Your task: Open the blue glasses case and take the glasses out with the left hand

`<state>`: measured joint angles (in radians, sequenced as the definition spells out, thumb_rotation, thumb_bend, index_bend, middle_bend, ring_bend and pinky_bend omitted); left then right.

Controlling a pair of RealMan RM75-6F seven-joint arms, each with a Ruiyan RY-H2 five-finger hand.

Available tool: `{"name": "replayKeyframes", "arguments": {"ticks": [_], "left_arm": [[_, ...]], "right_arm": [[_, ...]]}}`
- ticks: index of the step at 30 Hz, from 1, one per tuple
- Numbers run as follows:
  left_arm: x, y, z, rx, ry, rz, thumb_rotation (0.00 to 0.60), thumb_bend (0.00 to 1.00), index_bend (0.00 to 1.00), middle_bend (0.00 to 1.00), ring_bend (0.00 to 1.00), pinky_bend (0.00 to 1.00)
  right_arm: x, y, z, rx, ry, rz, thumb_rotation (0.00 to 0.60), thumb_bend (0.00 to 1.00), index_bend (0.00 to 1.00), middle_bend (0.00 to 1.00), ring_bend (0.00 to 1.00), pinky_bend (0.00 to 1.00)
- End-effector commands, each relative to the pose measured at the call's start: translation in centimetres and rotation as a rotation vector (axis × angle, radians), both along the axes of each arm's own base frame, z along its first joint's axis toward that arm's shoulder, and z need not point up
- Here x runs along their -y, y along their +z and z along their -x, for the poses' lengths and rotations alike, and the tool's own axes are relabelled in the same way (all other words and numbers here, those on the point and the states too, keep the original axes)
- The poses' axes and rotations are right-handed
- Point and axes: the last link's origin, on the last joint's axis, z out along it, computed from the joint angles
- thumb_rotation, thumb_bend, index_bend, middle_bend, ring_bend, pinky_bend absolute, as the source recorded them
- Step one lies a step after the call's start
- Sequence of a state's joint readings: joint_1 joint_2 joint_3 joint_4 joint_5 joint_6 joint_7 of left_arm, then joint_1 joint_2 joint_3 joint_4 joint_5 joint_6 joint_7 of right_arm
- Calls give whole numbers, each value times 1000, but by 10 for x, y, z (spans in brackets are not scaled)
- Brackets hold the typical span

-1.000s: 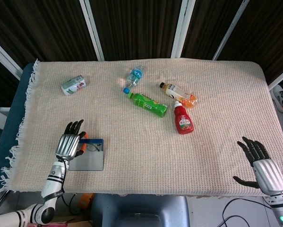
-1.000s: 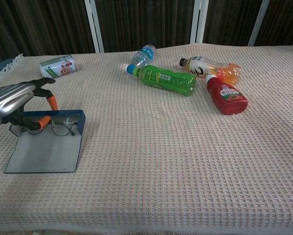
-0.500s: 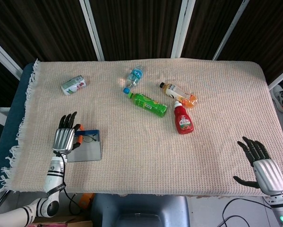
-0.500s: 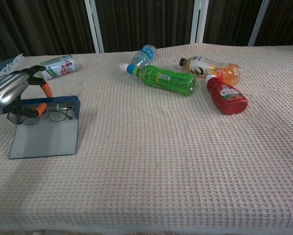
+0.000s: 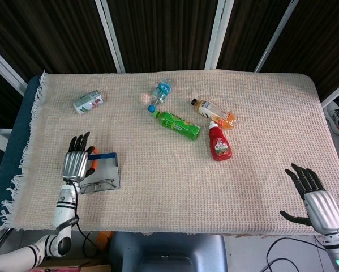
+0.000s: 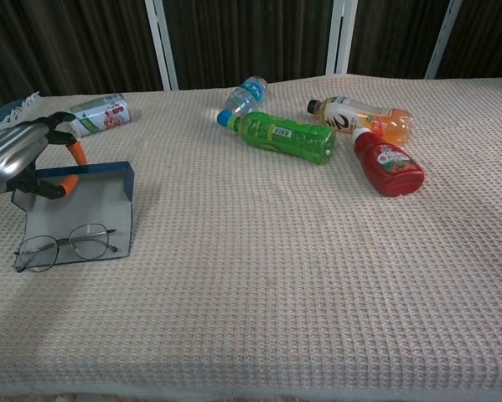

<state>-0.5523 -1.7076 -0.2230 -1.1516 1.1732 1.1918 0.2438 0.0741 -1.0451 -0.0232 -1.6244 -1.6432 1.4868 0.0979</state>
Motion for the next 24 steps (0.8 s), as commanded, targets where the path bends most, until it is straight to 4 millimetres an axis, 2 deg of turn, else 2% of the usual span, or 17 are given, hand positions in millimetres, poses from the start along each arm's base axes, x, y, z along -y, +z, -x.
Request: {"name": "replayKeyframes", "arguments": {"ticks": [1,5,10,13,18,21,24], "left_arm": [[-4,1,2,-3,11,-1,600,419,583,0,0,0],[-17,6,3,-16,20,-22,600,420,579,0,0,0],[-45,15,3,-15,55,-55,600,417,569,0,0,0],[-58,15,6,-28,87,-45,600,419,561,0,0,0],[-68,6,16,-51,146,-8,600,420,511,0,0,0],[-69,0,27,-84,196,26,600,418,426,0,0,0],[-68,-1,33,-114,229,49,600,416,208,0,0,0]], "right_arm": [[0,0,0,0,0,0,600,153,0,0,0,0],[0,1,0,1,-1,2,600,153,0,0,0,0],[0,1,0,2,-3,7,600,153,0,0,0,0],[1,2,1,4,-3,10,600,153,0,0,0,0],[2,3,1,2,-9,15,600,154,0,0,0,0],[3,3,2,0,-12,13,600,153,0,0,0,0],[3,3,2,1,-12,16,600,152,0,0,0,0]]}}
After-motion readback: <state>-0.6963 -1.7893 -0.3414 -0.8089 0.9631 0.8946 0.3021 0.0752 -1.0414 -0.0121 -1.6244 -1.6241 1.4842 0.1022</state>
